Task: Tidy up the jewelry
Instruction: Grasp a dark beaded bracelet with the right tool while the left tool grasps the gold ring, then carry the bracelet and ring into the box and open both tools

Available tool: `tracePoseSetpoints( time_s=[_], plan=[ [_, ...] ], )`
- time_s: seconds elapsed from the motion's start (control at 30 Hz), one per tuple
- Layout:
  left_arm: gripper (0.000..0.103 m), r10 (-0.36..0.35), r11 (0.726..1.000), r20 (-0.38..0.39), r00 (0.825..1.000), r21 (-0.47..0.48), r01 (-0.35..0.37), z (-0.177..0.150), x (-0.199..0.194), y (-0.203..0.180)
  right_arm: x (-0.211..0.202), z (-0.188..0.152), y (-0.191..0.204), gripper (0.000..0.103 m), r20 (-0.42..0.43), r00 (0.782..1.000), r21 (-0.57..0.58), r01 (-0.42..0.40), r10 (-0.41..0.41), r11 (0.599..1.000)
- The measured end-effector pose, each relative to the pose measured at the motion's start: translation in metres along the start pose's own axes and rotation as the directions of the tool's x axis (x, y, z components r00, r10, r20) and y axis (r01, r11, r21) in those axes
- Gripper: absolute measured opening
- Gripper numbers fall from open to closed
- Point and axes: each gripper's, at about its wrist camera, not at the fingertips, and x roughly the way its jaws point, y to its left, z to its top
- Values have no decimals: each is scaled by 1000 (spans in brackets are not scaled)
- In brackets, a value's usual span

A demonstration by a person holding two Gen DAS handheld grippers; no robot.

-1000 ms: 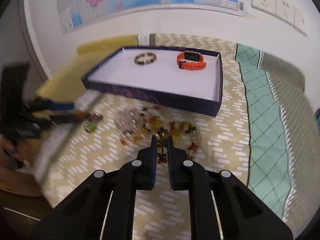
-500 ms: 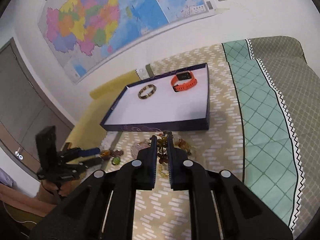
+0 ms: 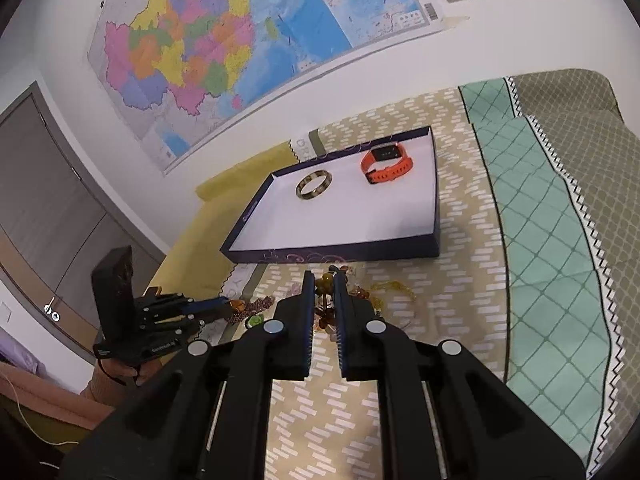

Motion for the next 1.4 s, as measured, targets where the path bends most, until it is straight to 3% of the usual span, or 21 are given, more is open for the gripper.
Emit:
tracePoseSetpoints(
  time_s=[0.4,0.9,1.4],
  plan=[
    [8,-85,991,78,993,-92,92,17,-21,20,-3,8,10,10,15,999,-22,-29,29,999],
    [8,-54,996,137,989,-68,63,68,-20,29,9,58,20,10,56,997,-72,-43,47,996],
    [8,-4,996,103,995,-91,13,103,18,50,60,95,-5,10,38,999,-25,7,-6,1000]
  ],
)
